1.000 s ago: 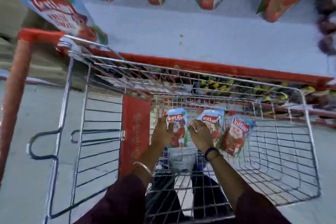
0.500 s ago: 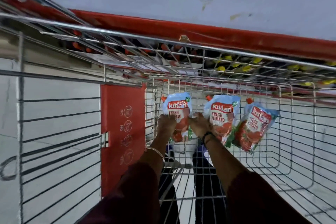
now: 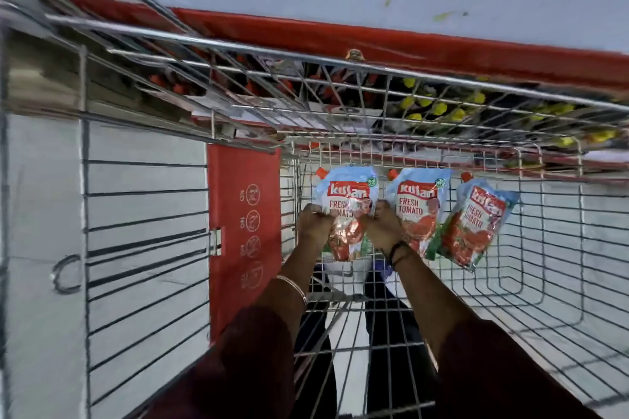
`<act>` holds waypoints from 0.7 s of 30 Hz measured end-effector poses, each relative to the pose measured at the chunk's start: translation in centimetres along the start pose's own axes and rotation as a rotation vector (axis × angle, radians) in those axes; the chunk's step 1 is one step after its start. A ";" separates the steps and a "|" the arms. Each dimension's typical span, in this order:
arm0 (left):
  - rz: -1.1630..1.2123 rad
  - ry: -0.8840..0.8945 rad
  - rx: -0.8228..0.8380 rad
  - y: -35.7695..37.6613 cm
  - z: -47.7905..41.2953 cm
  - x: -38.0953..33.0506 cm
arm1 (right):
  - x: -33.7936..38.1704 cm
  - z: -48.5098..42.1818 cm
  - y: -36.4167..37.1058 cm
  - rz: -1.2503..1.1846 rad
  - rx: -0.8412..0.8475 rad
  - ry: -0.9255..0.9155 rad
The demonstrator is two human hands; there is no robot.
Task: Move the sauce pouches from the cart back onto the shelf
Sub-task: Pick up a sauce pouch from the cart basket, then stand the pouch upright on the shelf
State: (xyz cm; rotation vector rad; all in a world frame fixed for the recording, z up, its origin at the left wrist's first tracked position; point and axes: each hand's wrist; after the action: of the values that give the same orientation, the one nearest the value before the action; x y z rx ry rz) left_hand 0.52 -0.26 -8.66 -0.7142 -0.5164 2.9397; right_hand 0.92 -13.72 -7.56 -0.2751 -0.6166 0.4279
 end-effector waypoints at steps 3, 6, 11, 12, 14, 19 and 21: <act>0.111 0.061 0.002 -1.1 3.6 -1.7 | 0.8 2.4 -1.4 0.012 -0.022 -0.089; 0.251 0.130 0.000 -2.4 7.1 -3.4 | 3.0 5.9 -3.5 -0.015 -0.065 -0.186; 0.338 0.274 0.011 -4.7 12.2 -5.5 | 5.6 11.3 -6.2 -0.148 -0.123 -0.304; 0.353 0.308 0.017 -5.3 13.4 -6.1 | 6.2 12.4 -6.6 -0.170 -0.138 -0.342; 0.415 0.394 0.032 -6.5 15.7 -7.6 | 7.8 14.5 -7.4 -0.198 -0.164 -0.423; 0.436 0.581 0.042 -10.1 19.7 -11.7 | 12.1 18.0 -9.1 -0.225 -0.232 -0.603; 0.453 0.637 0.044 -11.5 21.2 -13.7 | 14.4 19.3 -9.9 -0.257 -0.272 -0.669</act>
State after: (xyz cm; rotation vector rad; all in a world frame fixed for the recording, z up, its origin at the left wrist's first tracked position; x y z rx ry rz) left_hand 2.89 2.08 18.85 -1.8700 -0.2470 2.8094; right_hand 2.77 -13.37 18.38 -0.3061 -1.3548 0.1771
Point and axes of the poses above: each hand's wrist, its own z-axis away from the middle knuckle, its own y-axis out of the palm, x = y × z, and after that the axes turned 4 degrees about z, right-handed
